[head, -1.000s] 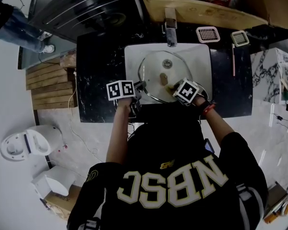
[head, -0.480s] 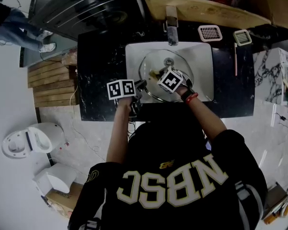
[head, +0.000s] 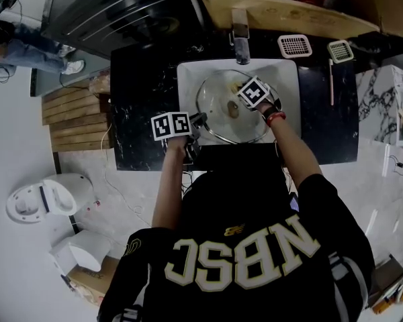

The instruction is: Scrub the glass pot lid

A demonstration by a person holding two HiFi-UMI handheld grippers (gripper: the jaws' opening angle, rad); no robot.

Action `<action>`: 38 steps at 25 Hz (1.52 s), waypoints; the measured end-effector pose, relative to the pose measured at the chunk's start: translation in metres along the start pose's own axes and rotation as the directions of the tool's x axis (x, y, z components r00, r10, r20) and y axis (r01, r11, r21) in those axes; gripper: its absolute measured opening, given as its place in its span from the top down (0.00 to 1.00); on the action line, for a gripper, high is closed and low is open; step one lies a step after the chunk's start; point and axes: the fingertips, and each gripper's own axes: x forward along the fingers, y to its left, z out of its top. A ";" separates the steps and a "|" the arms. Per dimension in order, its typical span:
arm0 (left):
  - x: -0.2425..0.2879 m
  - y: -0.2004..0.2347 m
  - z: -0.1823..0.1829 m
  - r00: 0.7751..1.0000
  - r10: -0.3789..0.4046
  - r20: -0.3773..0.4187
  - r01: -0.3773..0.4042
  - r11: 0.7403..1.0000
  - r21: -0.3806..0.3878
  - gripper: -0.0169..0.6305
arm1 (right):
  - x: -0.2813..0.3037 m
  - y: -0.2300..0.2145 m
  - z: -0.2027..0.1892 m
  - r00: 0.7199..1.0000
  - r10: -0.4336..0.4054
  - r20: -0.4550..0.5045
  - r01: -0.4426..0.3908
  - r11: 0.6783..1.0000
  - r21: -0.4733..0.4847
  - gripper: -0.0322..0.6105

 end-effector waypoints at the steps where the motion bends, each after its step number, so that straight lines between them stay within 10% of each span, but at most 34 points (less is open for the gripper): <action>1: 0.000 0.000 0.000 1.000 -0.004 0.000 0.004 1.000 -0.001 0.82 | -0.002 -0.008 -0.005 1.000 -0.004 0.001 0.004 1.000 -0.005 0.91; 9: -0.001 -0.002 0.000 1.000 -0.021 -0.001 0.021 1.000 -0.005 0.82 | -0.030 0.030 -0.063 0.978 0.153 -0.140 -0.167 0.982 -0.093 0.91; 17: -0.001 -0.002 0.001 1.000 -0.023 -0.001 0.023 1.000 -0.002 0.82 | -0.062 0.056 -0.089 0.969 0.142 -0.202 -0.165 0.981 -0.102 0.91; 30: -0.002 -0.002 0.000 1.000 -0.003 0.003 0.003 1.000 0.020 0.82 | -0.059 0.121 -0.031 0.954 0.290 -0.072 -0.297 0.947 -0.119 0.91; 38: -0.002 -0.002 0.000 1.000 0.008 0.003 -0.008 1.000 0.018 0.82 | -0.028 0.099 0.025 0.977 0.203 0.059 -0.199 0.978 -0.067 0.91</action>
